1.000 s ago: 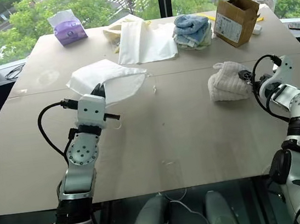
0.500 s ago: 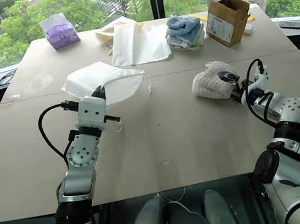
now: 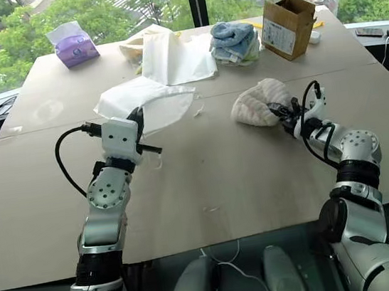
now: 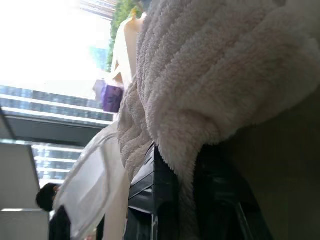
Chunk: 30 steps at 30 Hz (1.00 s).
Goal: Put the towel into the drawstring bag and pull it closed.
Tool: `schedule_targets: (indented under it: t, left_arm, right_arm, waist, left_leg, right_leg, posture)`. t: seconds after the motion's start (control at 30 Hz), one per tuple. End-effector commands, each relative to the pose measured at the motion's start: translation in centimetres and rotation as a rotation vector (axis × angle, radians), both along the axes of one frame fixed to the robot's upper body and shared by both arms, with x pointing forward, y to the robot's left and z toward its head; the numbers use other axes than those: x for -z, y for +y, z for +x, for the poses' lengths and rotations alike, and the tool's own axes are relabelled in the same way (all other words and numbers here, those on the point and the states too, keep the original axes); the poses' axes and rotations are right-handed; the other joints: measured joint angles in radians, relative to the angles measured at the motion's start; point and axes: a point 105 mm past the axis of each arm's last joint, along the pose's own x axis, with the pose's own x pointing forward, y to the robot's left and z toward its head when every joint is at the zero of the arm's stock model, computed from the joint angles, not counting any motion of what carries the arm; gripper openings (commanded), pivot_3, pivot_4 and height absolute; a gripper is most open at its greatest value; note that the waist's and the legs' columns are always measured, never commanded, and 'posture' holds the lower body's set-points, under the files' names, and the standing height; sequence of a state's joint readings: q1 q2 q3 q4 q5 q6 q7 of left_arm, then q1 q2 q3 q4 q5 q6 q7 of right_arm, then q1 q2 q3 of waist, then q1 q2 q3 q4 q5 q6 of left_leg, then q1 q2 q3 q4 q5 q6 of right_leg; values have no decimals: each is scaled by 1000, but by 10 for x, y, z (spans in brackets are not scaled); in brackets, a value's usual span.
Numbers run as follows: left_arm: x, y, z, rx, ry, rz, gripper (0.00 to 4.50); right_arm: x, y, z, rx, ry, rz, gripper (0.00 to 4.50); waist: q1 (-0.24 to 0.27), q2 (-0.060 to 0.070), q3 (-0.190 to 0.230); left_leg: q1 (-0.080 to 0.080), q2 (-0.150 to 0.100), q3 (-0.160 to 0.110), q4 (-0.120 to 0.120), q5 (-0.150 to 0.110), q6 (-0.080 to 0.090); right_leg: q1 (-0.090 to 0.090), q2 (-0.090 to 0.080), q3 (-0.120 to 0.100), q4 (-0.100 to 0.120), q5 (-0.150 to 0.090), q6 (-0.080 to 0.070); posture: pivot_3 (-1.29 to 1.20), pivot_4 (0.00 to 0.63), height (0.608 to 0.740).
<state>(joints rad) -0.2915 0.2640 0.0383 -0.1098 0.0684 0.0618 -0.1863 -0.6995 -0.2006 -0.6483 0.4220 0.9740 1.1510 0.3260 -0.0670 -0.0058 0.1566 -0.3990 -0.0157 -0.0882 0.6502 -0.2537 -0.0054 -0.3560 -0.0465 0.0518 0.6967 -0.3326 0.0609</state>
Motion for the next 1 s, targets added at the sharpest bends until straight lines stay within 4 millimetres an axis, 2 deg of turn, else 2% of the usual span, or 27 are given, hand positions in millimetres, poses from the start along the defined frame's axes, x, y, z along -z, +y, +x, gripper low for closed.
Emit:
schedule_targets:
  t: [0.03,0.17,0.3,0.47,0.6,0.77,1.0]
  left_arm:
    - [-18,-5,5,66,-8,-88,0]
    - [-25,-15,8,138,24,-156,0]
    - [-28,-22,7,204,58,-252,0]
    - [-35,-32,2,315,101,-439,0]
    - [-43,-41,-3,391,119,-507,0]
    - [-51,-50,-9,482,138,-614,0]
    - [-53,-40,-6,474,158,-725,0]
  right_arm:
    - [-63,17,-30,-156,-293,79,11]
    - [-78,33,-44,-219,-375,105,11]
    - [-100,51,-55,-265,-454,204,11]
    - [-110,67,-51,-237,-457,311,11]
    - [-104,84,-49,-242,-427,342,11]
    - [-87,102,-44,-232,-369,349,11]
    - [-52,112,-46,-206,-282,277,11]
  waist:
    - [4,0,0]
    - [7,0,0]
    - [5,0,0]
    - [1,0,0]
    - [0,0,0]
    - [-2,0,0]
    - [-1,0,0]
  left_leg:
    - [-3,0,0,0,0,0]
    - [-7,0,-2,1,0,0]
    - [-13,-1,-1,1,1,-1]
    - [-17,-1,-1,2,3,-5]
    - [-16,-1,-1,2,3,-5]
    - [-16,-1,-1,2,3,-5]
    - [-16,-1,-1,2,3,-5]
  right_leg:
    - [-2,0,0,0,0,0]
    - [-5,0,-2,-1,0,0]
    - [-13,-1,-2,0,0,0]
    - [-16,-1,-2,1,0,0]
    - [-16,0,-2,1,0,0]
    - [-17,0,-2,1,0,0]
    - [-17,0,-2,1,0,0]
  posture:
    - [0,150,740]
    - [0,150,740]
    - [0,150,740]
    - [0,150,740]
    - [0,150,740]
    - [0,150,740]
    - [0,150,740]
